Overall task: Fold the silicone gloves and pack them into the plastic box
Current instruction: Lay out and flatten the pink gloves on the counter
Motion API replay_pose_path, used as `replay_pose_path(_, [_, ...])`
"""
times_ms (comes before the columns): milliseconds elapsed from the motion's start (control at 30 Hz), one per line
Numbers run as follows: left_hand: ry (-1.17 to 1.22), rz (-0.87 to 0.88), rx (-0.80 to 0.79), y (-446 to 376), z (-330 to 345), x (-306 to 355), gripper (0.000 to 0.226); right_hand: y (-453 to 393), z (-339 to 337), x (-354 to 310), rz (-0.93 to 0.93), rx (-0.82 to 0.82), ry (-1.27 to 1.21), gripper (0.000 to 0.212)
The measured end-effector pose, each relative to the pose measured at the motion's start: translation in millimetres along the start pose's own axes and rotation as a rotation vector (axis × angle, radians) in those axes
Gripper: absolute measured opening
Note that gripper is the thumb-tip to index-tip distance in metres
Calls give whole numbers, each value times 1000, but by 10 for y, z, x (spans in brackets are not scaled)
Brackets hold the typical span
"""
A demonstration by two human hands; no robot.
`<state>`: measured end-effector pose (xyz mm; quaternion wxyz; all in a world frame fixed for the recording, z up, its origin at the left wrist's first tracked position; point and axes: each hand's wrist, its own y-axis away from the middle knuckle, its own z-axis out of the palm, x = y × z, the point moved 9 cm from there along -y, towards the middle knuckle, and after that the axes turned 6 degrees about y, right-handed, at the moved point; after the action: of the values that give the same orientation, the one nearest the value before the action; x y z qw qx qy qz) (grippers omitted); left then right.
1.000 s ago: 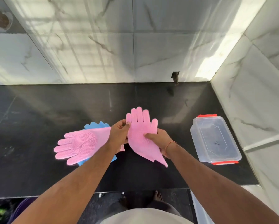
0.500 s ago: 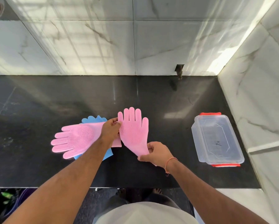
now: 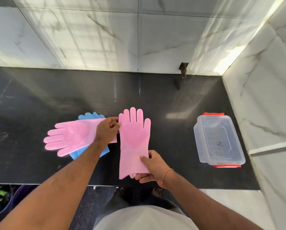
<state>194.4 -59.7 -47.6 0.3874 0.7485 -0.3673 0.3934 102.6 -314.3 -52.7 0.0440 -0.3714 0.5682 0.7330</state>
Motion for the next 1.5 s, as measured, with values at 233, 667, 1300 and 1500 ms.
replay_pose_path(233, [-84,40,-113,45,14,140,29,8,-366,55,-67,278,552,31])
replay_pose_path(667, [-358,-371,512,662,-1898,-690,118,-342,684,-755,-421,232,510,42])
replay_pose_path(1300, [290,-322,262,6,-3040,-1260,23,-1030,1997,-1101,-363,391,411,68])
replay_pose_path(1500, [389,-208,225,-124,-3217,-1052,16,-1107,2302,-1211,-379,350,451,61])
